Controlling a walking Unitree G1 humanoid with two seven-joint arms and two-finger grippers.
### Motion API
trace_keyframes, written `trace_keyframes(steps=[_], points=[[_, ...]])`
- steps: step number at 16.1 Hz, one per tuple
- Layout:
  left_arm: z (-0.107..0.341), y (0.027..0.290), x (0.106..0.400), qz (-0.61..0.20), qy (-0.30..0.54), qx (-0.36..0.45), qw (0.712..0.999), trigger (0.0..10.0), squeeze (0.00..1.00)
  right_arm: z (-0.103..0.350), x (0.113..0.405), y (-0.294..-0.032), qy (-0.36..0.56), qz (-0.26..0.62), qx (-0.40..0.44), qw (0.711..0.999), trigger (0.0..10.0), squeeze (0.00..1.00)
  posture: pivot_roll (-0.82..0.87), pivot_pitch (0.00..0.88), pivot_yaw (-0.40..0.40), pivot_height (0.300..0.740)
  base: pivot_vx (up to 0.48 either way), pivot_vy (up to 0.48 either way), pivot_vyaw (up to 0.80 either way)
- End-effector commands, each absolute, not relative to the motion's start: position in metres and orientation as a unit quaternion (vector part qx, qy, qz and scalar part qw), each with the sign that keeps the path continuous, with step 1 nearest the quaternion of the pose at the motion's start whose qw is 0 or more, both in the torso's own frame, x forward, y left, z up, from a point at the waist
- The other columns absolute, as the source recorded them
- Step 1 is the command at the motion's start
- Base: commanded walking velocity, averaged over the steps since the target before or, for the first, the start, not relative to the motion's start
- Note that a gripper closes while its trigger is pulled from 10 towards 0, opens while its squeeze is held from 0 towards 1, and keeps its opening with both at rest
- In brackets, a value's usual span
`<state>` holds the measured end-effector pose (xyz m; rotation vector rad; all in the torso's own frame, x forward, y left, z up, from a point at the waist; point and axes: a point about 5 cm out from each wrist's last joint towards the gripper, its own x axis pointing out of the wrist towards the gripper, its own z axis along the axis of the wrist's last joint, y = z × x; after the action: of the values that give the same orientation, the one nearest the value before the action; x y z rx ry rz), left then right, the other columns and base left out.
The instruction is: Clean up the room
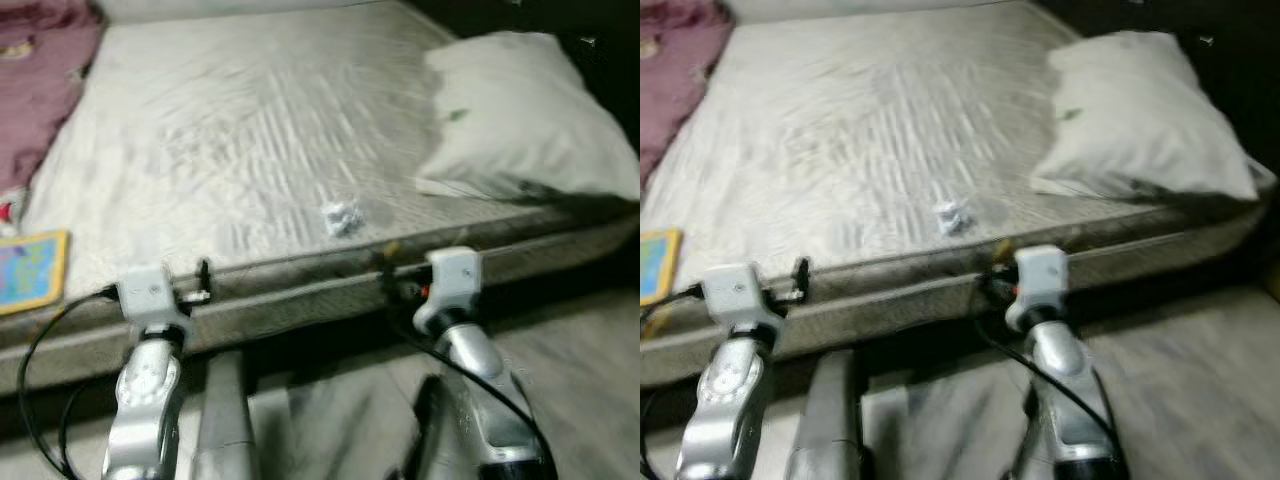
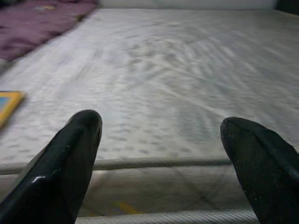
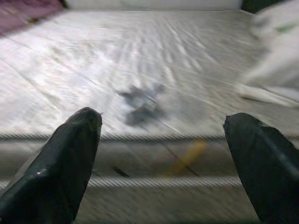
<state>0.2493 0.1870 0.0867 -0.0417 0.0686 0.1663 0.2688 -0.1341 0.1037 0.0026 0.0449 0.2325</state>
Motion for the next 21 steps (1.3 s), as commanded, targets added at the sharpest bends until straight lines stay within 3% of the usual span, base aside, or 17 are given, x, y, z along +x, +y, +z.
trace_keyframes(steps=[1, 10, 15, 21], points=[[0.0871, 0.1838, 0.2501, 0.073, 0.034, -0.026, 0.996, 10.0, 0.00, 0.1026, 0.2676, -0.1404, 0.026, 0.109, 0.000, 0.994, 10.0, 0.00, 0.02, 0.000, 0.006, 0.477, 0.322, 0.000, 0.00], [0.0856, 0.1820, 0.2504, 0.068, 0.038, -0.029, 0.997, 10.0, 0.00, 0.1022, 0.2684, -0.1389, 0.026, 0.116, -0.003, 0.993, 10.0, 0.00, 0.02, 0.000, 0.001, 0.477, 0.334, 0.000, 0.00], [0.0837, 0.1818, 0.2512, 0.066, 0.047, -0.030, 0.996, 10.0, 0.00, 0.1020, 0.2687, -0.1379, 0.028, 0.119, 0.000, 0.993, 10.0, 0.00, 0.02, 0.000, 0.003, 0.477, 0.000, 0.000, 0.00], [0.0835, 0.1816, 0.2517, 0.065, 0.048, -0.028, 0.996, 10.0, 0.00, 0.1017, 0.2685, -0.1364, 0.027, 0.126, 0.007, 0.992, 10.0, 0.00, 0.02, 0.000, 0.005, 0.407, 0.000, 0.000, 0.00]])
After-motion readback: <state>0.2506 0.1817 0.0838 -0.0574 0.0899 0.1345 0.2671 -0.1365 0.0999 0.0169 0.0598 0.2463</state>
